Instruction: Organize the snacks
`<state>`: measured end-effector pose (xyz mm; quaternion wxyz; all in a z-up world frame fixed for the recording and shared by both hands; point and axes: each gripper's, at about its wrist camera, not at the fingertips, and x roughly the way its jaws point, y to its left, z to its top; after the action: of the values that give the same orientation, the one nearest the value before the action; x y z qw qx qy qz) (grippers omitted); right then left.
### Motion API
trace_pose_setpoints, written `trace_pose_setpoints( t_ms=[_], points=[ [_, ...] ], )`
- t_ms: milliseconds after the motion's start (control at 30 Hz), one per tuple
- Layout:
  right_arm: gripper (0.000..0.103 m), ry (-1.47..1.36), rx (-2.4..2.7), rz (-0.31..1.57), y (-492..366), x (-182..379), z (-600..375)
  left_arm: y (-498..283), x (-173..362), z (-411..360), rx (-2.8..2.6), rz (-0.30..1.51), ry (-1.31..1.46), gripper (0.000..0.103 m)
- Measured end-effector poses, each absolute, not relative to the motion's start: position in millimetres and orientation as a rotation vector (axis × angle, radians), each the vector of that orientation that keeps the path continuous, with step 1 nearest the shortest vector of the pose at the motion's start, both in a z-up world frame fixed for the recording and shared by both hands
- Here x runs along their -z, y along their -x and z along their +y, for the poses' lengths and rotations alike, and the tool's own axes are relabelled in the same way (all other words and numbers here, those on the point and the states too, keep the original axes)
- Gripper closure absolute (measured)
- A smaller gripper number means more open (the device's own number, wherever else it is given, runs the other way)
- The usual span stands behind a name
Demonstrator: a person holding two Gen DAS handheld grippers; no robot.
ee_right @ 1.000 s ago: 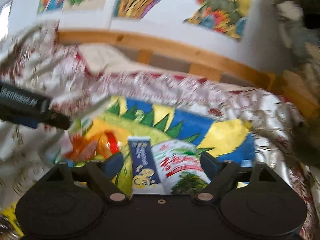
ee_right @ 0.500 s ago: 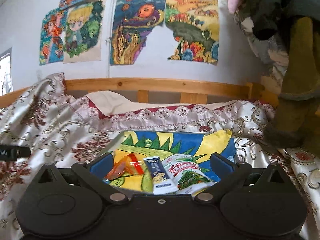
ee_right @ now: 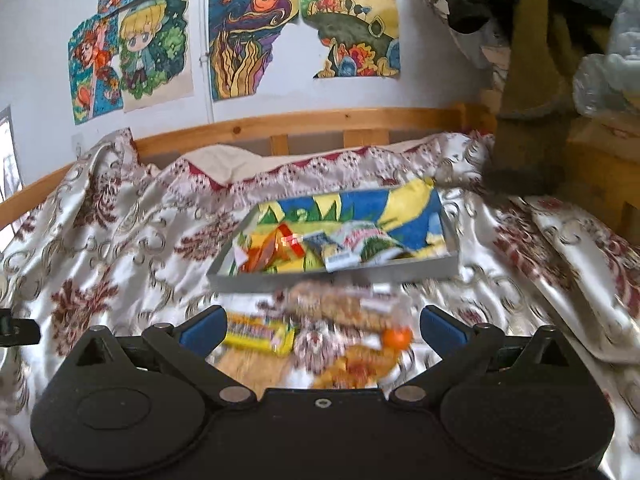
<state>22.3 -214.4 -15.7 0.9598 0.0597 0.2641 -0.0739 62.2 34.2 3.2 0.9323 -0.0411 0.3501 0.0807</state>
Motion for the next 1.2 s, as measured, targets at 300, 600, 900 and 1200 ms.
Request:
trace_pose_setpoints(
  t_ms=[300,600,900,1200],
  points=[
    [0.001,-0.139,0.264,0.553,15,26,-227,-39,6,29,-0.164,0.739,0.055,0.000],
    [0.001,-0.040,0.231,0.548,14,27,-212,-42,10,35,-0.178,0.760,0.071,0.000],
    [0.001,-0.070,0.230,0.559,13,25,-218,-43,13,31,-0.187,0.768,0.045,0.000],
    [0.001,-0.096,0.240,0.557,10,25,-220,-46,14,35,-0.203,0.782,0.065,0.000]
  ],
)
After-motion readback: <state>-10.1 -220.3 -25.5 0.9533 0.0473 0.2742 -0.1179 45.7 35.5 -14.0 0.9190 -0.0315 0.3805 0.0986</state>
